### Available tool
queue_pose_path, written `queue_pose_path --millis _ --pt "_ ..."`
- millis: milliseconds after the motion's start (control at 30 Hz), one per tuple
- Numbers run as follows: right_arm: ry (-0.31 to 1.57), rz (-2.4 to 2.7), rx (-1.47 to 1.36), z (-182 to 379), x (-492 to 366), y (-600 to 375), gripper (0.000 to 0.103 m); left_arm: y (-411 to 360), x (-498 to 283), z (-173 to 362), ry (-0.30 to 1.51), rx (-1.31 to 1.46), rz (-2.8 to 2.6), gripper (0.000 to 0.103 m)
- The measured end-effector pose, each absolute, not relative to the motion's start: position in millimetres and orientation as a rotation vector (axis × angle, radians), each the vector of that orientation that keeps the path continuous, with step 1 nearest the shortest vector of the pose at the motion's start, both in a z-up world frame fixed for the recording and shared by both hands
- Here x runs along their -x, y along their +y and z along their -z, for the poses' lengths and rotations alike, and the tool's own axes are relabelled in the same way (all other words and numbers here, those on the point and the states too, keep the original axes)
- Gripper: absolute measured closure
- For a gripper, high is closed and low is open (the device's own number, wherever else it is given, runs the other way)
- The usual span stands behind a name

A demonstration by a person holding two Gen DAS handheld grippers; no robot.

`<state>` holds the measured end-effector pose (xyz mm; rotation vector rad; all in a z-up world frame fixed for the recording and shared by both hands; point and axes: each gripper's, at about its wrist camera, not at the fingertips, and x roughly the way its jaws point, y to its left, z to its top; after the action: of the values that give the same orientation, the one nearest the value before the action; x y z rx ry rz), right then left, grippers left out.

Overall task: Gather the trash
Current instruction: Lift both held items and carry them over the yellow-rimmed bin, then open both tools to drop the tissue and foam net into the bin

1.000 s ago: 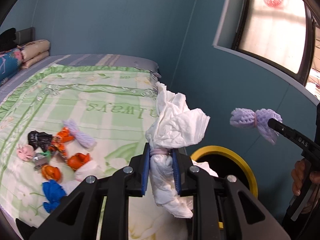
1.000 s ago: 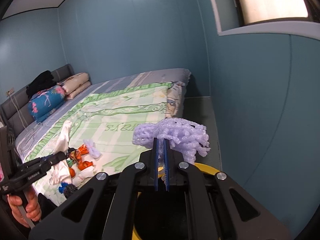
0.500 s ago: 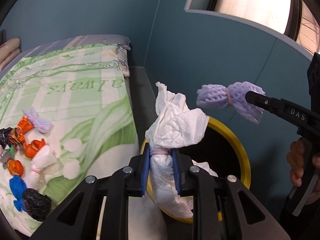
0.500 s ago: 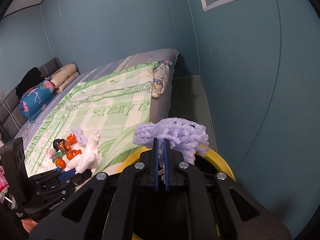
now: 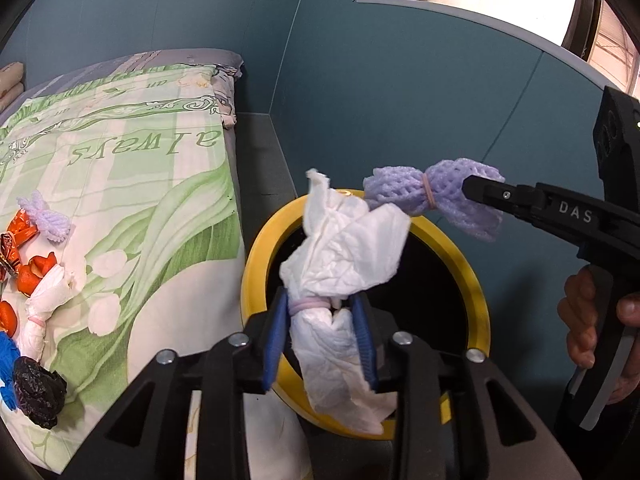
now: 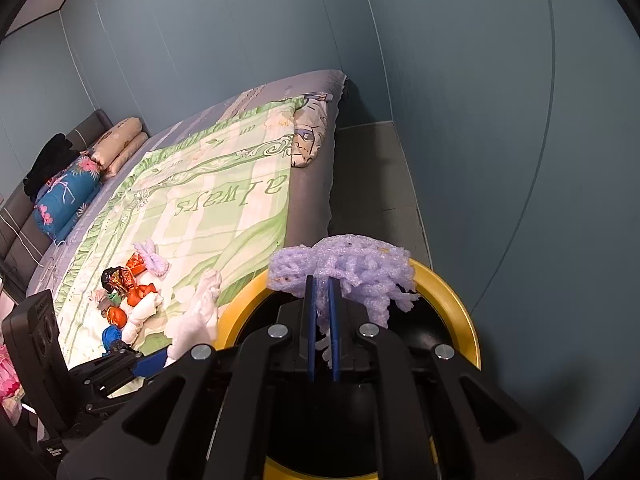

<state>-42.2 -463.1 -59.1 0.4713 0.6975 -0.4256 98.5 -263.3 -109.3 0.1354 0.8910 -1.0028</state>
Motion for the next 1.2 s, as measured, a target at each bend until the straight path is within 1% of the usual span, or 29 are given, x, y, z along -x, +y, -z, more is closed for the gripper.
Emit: queue_pose_path --millis 100,133,200,267,300,433,567,600,633,800,867,1033,1200 --pt "0.703 0.438 -0.479 60 43 -465 0.096 -261 -98 106 0.882 -0.129 0.992 0.057" --pt "0.705 0.441 -0.479 61 43 -465 0.095 -261 -98 106 0.880 -0.128 0.992 0.056" --pt "0.704 0.441 -0.489 61 40 -467 0.090 -258 -98 104 0.873 -0.124 0.985 0.049" --pt "0.699 0.444 -0.495 60 41 -467 0.071 -255 -99 101 0.868 -0.117 0.976 0.047" --pt "0.696 0.445 -0.498 60 42 -467 0.069 -252 -100 100 0.867 -0.112 0.973 0.045" --pt "0.689 0.449 -0.500 59 42 -468 0.069 -242 -107 95 0.857 -0.096 0.939 0.039" --pt "0.661 0.433 -0.508 55 43 -466 0.067 -228 -116 89 0.844 -0.076 0.900 0.036" --pt "0.650 0.427 -0.508 54 43 -465 0.066 -223 -118 88 0.840 -0.070 0.887 0.033" --pt "0.634 0.416 -0.504 52 42 -462 0.062 -218 -121 86 0.833 -0.062 0.872 0.033" --pt "0.571 0.366 -0.488 42 41 -451 0.055 -190 -134 76 0.798 -0.029 0.795 0.026" --pt "0.549 0.330 -0.479 38 36 -445 0.050 -177 -139 71 0.781 -0.013 0.762 0.024" --pt "0.505 0.248 -0.436 25 20 -423 0.045 -145 -154 62 0.748 0.016 0.676 0.020" --pt "0.509 0.170 -0.390 15 -6 -398 0.042 -109 -164 56 0.710 0.012 0.583 0.017"
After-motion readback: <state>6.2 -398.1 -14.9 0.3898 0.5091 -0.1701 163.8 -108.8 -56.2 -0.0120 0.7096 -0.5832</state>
